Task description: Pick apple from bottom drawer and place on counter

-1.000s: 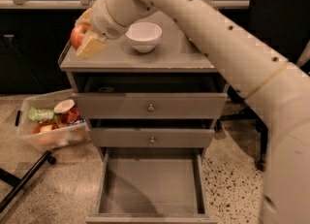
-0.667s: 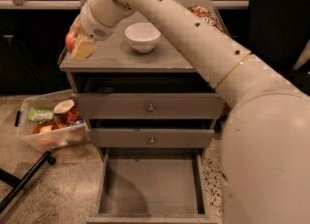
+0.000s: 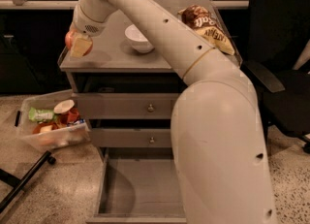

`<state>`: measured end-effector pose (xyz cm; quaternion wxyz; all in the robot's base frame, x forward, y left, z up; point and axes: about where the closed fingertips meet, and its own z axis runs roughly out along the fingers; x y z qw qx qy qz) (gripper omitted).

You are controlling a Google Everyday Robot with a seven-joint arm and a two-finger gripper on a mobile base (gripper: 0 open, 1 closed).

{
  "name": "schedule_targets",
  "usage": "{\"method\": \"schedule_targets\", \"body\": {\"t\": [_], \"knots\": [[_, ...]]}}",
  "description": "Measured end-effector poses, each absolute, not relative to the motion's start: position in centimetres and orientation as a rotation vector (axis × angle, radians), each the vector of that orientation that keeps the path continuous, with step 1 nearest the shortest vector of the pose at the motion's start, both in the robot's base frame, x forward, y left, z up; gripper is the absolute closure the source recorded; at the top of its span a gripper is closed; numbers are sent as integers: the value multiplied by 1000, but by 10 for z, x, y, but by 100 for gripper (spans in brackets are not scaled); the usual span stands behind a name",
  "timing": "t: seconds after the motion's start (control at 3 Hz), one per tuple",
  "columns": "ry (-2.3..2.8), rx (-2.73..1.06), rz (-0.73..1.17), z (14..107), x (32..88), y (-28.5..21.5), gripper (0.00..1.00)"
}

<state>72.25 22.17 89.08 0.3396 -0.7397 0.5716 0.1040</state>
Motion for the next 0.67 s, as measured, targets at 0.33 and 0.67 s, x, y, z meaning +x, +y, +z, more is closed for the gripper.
{"method": "schedule_targets", "body": {"t": [0.33, 0.67], "knots": [[1505, -1915, 269, 884, 744, 218, 100], [1517, -1919, 288, 872, 757, 215, 81]]}}
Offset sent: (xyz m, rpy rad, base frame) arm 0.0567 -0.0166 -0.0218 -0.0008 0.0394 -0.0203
